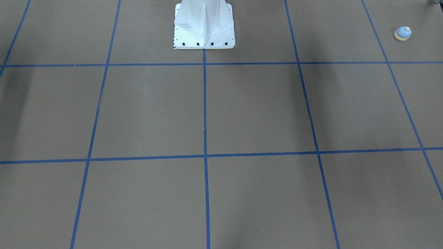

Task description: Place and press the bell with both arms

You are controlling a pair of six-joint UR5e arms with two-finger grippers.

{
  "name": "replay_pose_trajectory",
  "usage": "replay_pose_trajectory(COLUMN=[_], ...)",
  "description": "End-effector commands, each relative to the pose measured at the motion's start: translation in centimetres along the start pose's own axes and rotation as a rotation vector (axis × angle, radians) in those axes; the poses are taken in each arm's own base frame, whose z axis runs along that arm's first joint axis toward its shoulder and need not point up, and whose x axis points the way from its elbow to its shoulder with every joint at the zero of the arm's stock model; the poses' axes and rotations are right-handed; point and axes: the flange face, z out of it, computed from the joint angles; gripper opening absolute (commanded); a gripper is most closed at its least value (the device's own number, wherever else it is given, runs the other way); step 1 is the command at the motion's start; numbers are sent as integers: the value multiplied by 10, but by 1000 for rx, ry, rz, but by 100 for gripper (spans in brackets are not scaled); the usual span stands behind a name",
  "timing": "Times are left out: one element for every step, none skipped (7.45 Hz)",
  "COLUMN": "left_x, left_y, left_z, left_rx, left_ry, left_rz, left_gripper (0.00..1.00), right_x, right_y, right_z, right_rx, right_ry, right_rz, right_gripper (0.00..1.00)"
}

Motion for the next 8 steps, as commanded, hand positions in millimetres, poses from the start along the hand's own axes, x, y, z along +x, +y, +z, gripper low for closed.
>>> replay_pose_trajectory(left_x=[1,2,8,13,20,42,61,87], left_y=[-3,-6,-17,-20,-31,-46,-41,-34], left_z=[-2,-3,-12,-18,-29,-57,-90,-117], left_rx=[4,6,21,26,24,-1,-19,-45], left_ry=[0,-2,-2,-7,-12,-19,-104,-149], left_rz=[5,7,18,25,23,11,5,-2], left_gripper=[100,100,100,100,100,100,100,100], right_x=[-3,-3,-3,-3,-4,-4,-4,-4], right_y=[-3,-4,-4,-4,-4,-3,-3,-3], right_z=[-3,-3,-3,-3,-4,-4,-4,-4], right_rx=[6,7,7,6,7,8,8,8], right_ry=[-1,-2,-2,-1,-1,-2,-4,-4], right_rz=[-12,-9,-9,-9,-10,-10,-10,-10], right_gripper=[100,100,100,100,100,100,100,100])
